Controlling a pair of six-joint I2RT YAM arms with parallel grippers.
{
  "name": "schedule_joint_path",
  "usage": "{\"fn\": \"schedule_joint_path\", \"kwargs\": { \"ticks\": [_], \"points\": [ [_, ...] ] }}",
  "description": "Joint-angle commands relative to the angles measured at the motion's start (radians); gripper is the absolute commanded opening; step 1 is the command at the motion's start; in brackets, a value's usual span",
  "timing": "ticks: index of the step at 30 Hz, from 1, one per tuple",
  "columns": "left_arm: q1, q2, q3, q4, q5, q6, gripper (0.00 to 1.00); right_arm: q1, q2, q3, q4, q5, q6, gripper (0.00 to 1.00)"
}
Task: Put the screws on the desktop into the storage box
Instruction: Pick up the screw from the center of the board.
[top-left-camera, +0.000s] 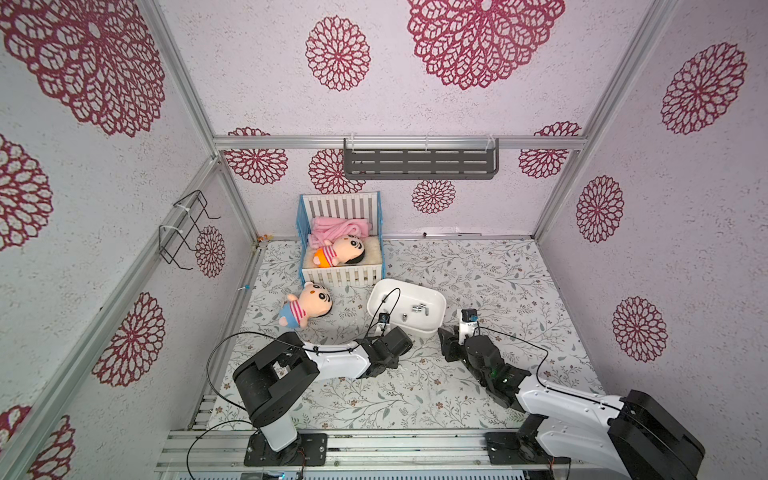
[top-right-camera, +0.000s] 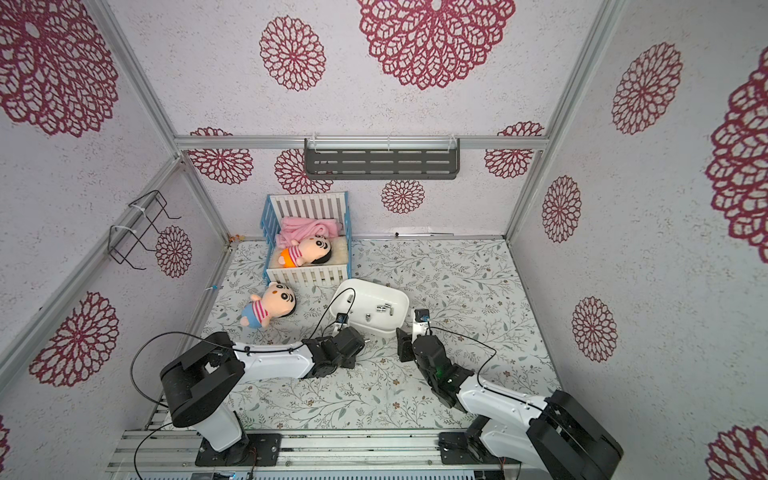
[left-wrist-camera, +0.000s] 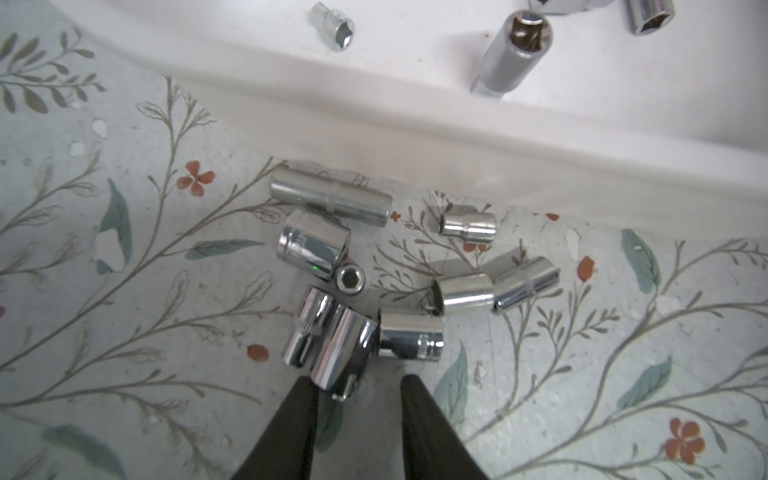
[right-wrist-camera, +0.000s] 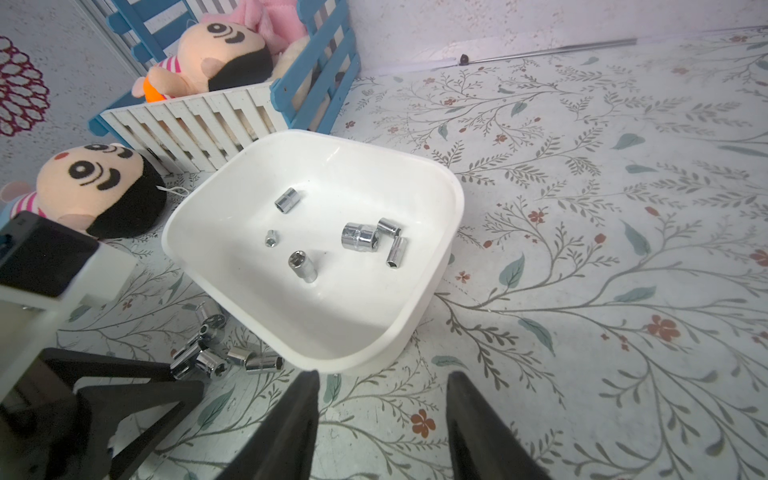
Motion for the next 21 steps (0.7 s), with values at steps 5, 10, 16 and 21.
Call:
{"fn": "schedule_joint_path", "kwargs": {
  "ticks": [5, 10, 16, 21],
  "points": [
    [0.022, 0.020, -0.017, -0.024, -0.004, 0.005, 0.39, 0.000, 0.001, 0.027, 0.029, -0.011, -0.007, 0.54],
    [0.025, 0.021, -0.011, -0.029, -0.010, 0.007, 0.40, 0.001, 0.001, 0.027, 0.029, -0.013, -0.007, 0.54],
    [0.026, 0.036, 0.008, -0.031, -0.004, 0.011, 0.40, 0.001, 0.003, 0.027, 0.028, -0.014, -0.006, 0.54],
    [0.032, 0.049, 0.019, -0.037, -0.013, 0.014, 0.40, 0.000, 0.003, 0.027, 0.030, -0.016, -0.007, 0.54]
  ]
}}
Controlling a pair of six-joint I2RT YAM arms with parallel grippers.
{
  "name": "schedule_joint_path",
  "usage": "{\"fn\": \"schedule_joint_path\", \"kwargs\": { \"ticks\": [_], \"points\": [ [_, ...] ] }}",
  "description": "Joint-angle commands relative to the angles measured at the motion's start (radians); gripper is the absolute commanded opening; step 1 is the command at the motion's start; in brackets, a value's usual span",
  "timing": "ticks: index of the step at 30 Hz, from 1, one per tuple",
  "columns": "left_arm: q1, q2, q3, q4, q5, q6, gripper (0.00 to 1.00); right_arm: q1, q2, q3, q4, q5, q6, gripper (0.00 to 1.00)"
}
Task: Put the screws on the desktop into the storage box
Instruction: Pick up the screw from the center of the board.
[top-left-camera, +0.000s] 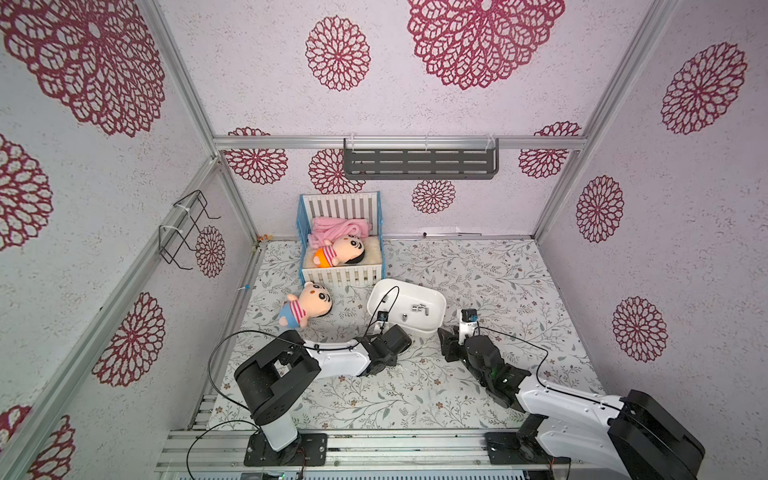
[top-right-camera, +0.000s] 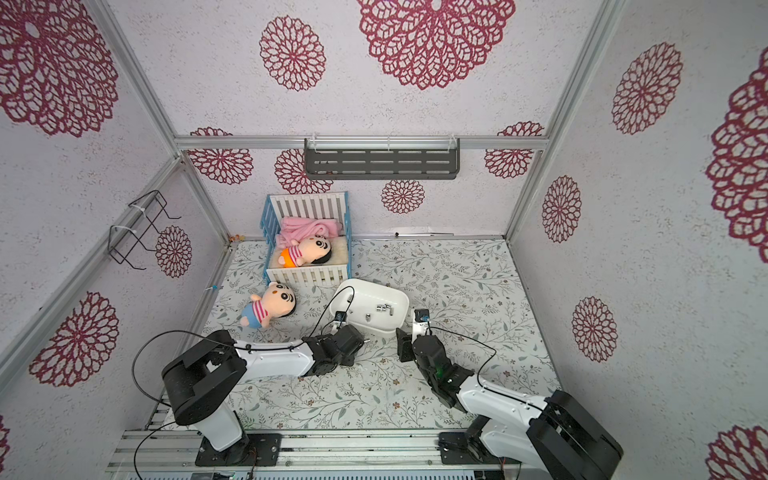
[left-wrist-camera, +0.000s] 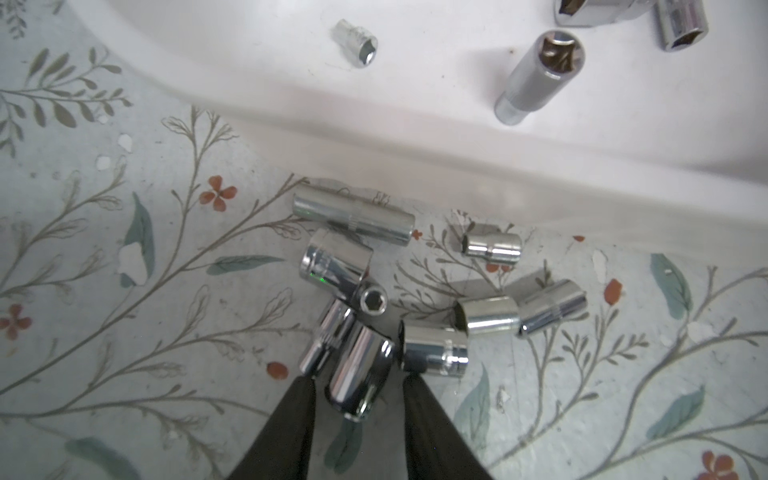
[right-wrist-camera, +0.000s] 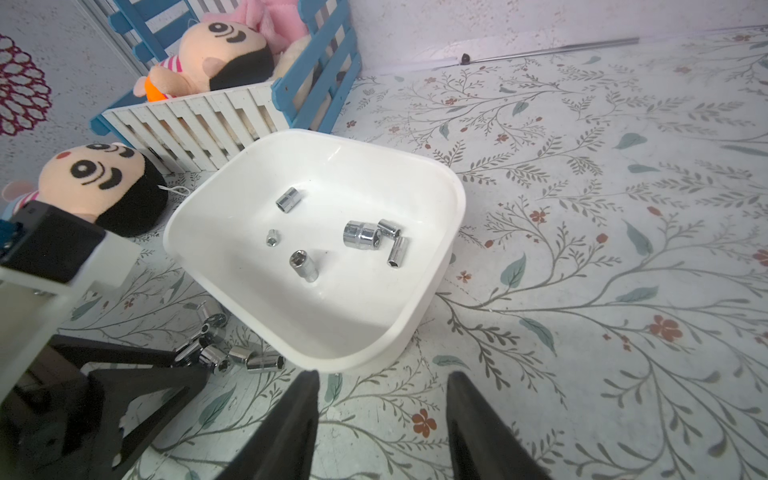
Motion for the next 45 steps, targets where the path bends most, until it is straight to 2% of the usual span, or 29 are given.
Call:
{"fn": "schedule_joint_path", "kwargs": {
  "ticks": [1, 27, 45],
  "points": [
    [0.017, 0.035, 0.006, -0.034, 0.009, 0.007, 0.40, 0.001, 0.002, 0.027, 0.030, -0.010, -0.006, 0.54],
    [0.015, 0.036, -0.010, -0.032, 0.074, 0.018, 0.36, 0.001, 0.005, 0.029, 0.029, -0.012, -0.006, 0.54],
    [-0.013, -0.002, -0.016, -0.056, 0.101, 0.030, 0.28, 0.001, 0.011, 0.031, 0.027, -0.010, -0.008, 0.54]
  ]
}}
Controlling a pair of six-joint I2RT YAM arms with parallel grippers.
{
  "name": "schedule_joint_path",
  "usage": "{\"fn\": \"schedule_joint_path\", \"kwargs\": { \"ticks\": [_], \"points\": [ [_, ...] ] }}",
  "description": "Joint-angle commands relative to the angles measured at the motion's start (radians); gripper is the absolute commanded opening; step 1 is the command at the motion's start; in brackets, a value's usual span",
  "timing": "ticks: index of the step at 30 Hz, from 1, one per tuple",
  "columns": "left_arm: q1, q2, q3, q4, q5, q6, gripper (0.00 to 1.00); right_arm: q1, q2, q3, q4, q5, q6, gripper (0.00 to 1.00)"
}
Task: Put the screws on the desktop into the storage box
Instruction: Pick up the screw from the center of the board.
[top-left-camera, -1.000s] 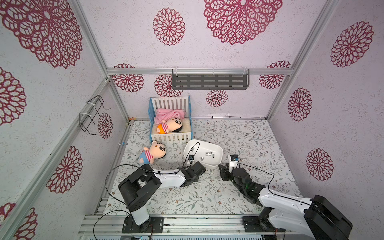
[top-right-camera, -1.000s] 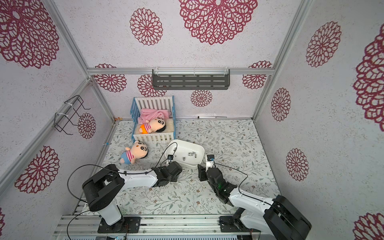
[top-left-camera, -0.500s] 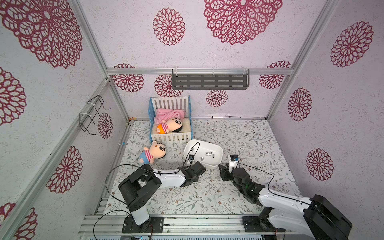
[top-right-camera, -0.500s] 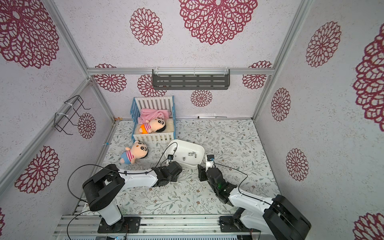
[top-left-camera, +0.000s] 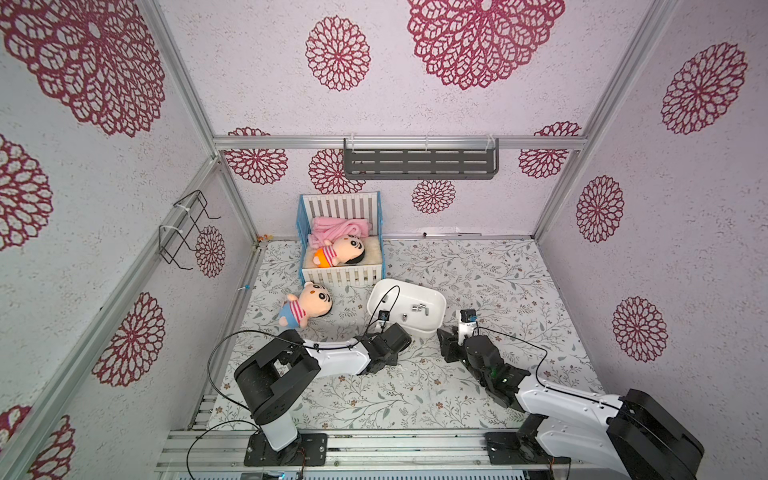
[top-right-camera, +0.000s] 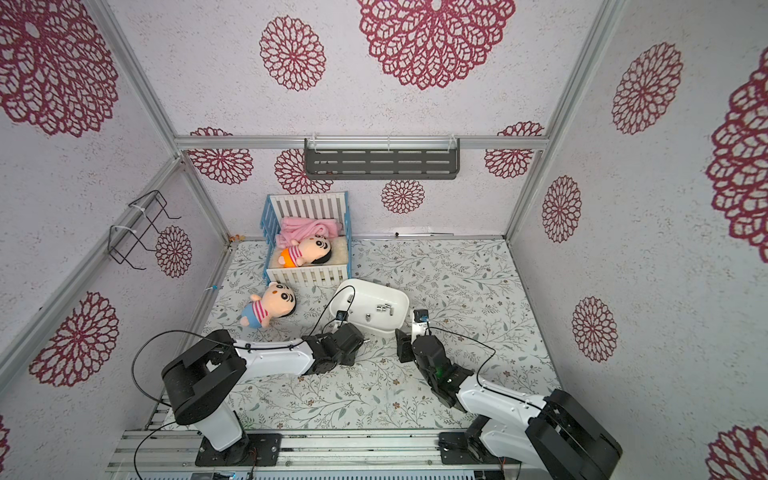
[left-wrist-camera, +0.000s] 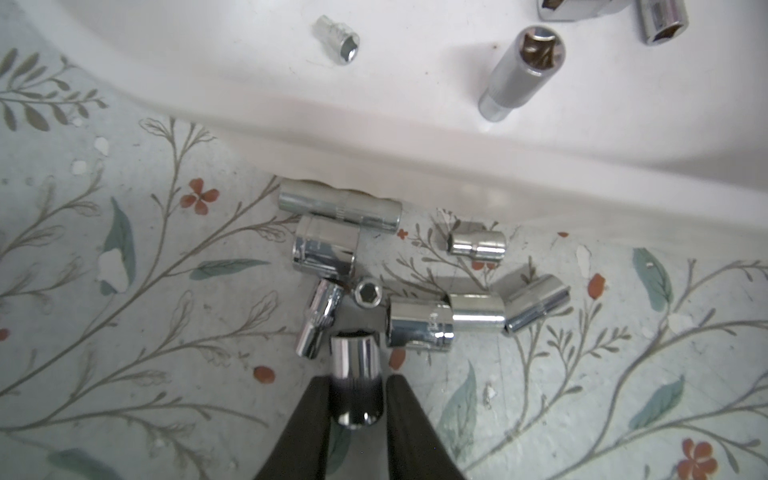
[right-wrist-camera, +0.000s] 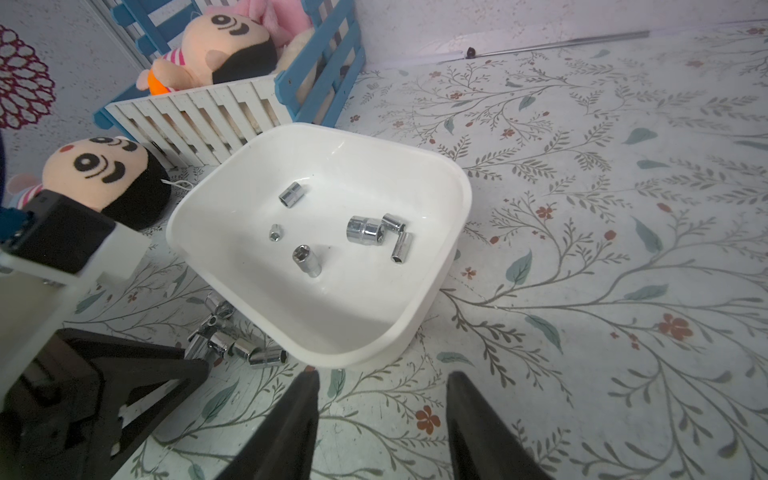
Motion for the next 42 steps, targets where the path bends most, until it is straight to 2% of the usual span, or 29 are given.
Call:
{"fn": "schedule_joint_path", "kwargs": {
  "ticks": [1, 12, 28, 42],
  "points": [
    [-0.012, 0.003, -0.019, -0.057, 0.047, 0.007, 0.28, 0.001, 0.004, 0.033, 0.027, 0.001, -0.007, 0.54],
    [-0.026, -0.034, -0.036, -0.076, 0.044, 0.000, 0.27, 0.001, 0.002, 0.030, 0.026, 0.003, -0.007, 0.54],
    [-0.088, -0.172, -0.064, -0.151, 0.020, 0.004, 0.23, 0.001, 0.005, 0.033, 0.027, 0.000, -0.007, 0.54],
    [-0.098, -0.299, 0.001, -0.211, -0.031, 0.063, 0.23, 0.000, 0.004, 0.033, 0.027, 0.000, -0.006, 0.54]
  ]
}}
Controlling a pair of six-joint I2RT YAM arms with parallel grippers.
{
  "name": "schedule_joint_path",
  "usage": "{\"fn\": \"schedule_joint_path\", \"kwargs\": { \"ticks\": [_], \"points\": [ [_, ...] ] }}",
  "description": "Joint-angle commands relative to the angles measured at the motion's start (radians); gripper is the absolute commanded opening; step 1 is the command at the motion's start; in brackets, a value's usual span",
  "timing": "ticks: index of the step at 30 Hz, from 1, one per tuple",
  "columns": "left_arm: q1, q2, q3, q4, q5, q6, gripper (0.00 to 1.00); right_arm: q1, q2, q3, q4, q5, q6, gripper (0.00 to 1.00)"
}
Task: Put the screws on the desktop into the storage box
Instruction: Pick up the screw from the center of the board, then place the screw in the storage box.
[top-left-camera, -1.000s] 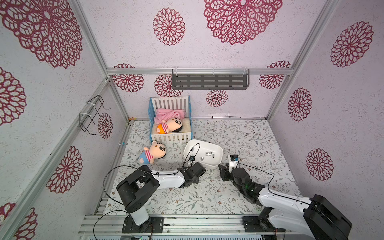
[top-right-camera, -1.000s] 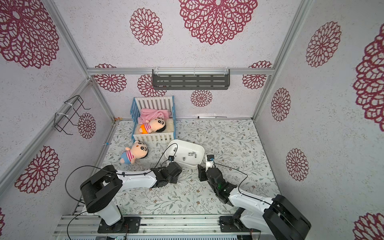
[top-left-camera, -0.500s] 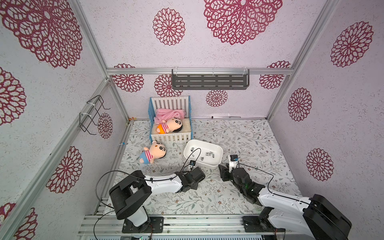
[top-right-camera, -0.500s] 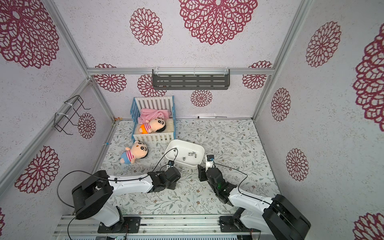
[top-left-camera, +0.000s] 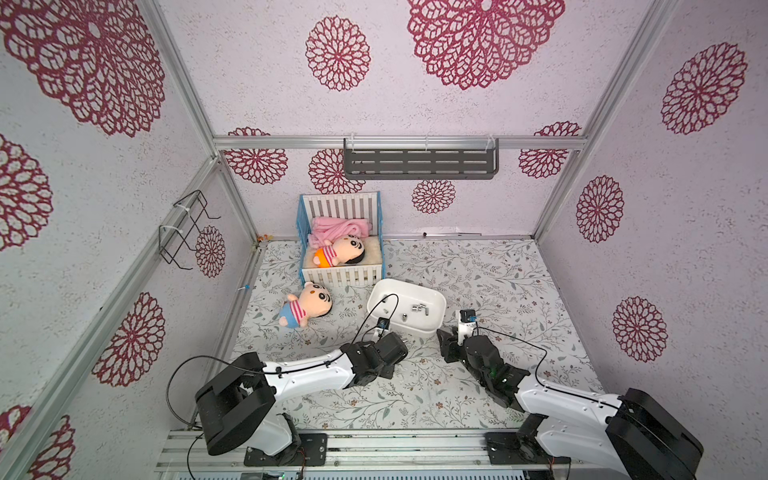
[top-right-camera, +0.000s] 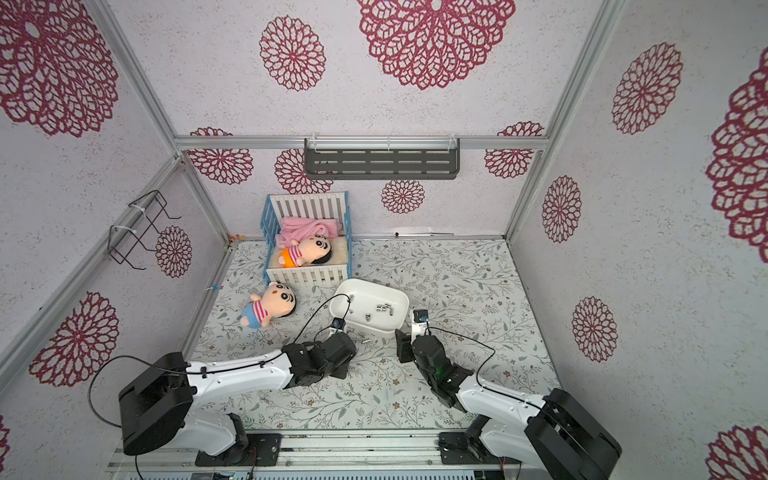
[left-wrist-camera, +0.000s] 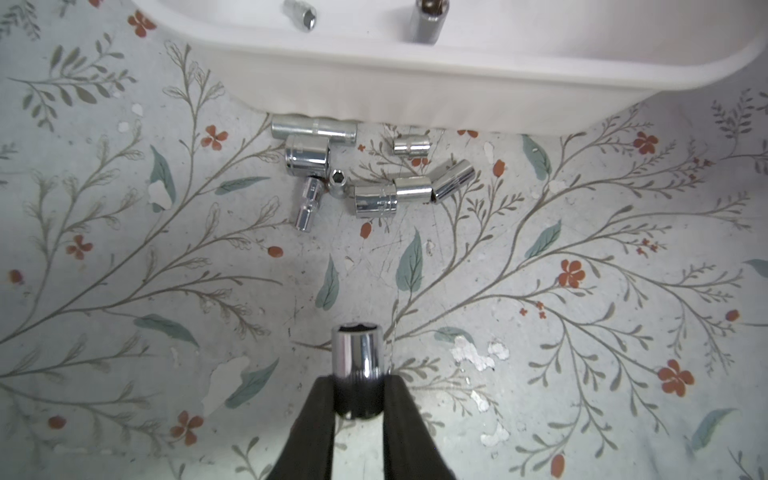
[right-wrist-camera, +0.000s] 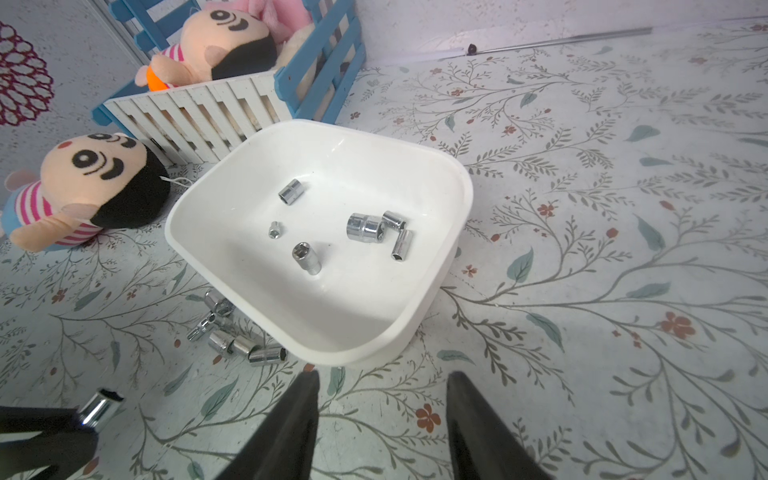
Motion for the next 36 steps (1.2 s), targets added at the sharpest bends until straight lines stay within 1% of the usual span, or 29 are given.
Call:
{"fn": "schedule_joint_path", "kwargs": {
  "ticks": [1, 7, 8, 12, 16, 20, 24, 26, 27, 29, 30, 31, 32, 35, 36],
  "points": [
    [-0.007, -0.040, 0.058, -0.009, -0.049, 0.039, 0.23, 0.001, -0.001, 0.033, 0.028, 0.003, -0.007, 0.54],
    [0.011, 0.012, 0.211, -0.038, -0.067, 0.090, 0.23, 0.000, -0.004, 0.033, 0.028, 0.002, -0.006, 0.54],
    [0.023, 0.032, 0.237, -0.038, -0.053, 0.094, 0.21, 0.001, -0.005, 0.031, 0.029, 0.002, -0.006, 0.54],
    [0.090, 0.134, 0.350, -0.038, 0.039, 0.108, 0.21, 0.001, -0.005, 0.028, 0.035, -0.001, -0.005, 0.54],
    [0.137, 0.227, 0.444, -0.054, 0.067, 0.118, 0.21, 0.001, 0.005, 0.033, 0.031, -0.003, -0.006, 0.54],
    [0.167, 0.289, 0.493, -0.053, 0.076, 0.127, 0.22, 0.001, -0.003, 0.031, 0.033, -0.006, -0.006, 0.54],
    [0.208, 0.327, 0.528, -0.052, 0.115, 0.128, 0.29, 0.001, -0.006, 0.028, 0.037, -0.019, -0.008, 0.54],
    [0.218, 0.328, 0.535, -0.052, 0.121, 0.134, 0.34, 0.001, -0.009, 0.029, 0.040, -0.026, -0.009, 0.54],
    [0.220, 0.322, 0.532, -0.054, 0.119, 0.140, 0.39, 0.001, -0.010, 0.026, 0.042, -0.032, -0.009, 0.54],
    [0.220, 0.296, 0.516, -0.052, 0.115, 0.157, 0.52, 0.001, -0.015, 0.024, 0.049, -0.050, -0.012, 0.54],
    [0.221, 0.275, 0.502, -0.052, 0.111, 0.166, 0.62, 0.001, -0.017, 0.021, 0.054, -0.063, -0.015, 0.54],
    [0.221, 0.249, 0.485, -0.052, 0.108, 0.173, 0.69, 0.001, -0.020, 0.020, 0.058, -0.079, -0.018, 0.54],
    [0.221, 0.224, 0.467, -0.052, 0.109, 0.182, 0.74, 0.002, -0.023, 0.018, 0.062, -0.091, -0.022, 0.54],
    [0.218, 0.129, 0.395, -0.052, 0.118, 0.201, 0.98, 0.011, -0.034, 0.012, 0.083, -0.138, -0.037, 0.54],
    [0.217, 0.087, 0.364, -0.052, 0.125, 0.206, 0.98, 0.015, -0.038, 0.007, 0.092, -0.157, -0.043, 0.54]
  ]
}}
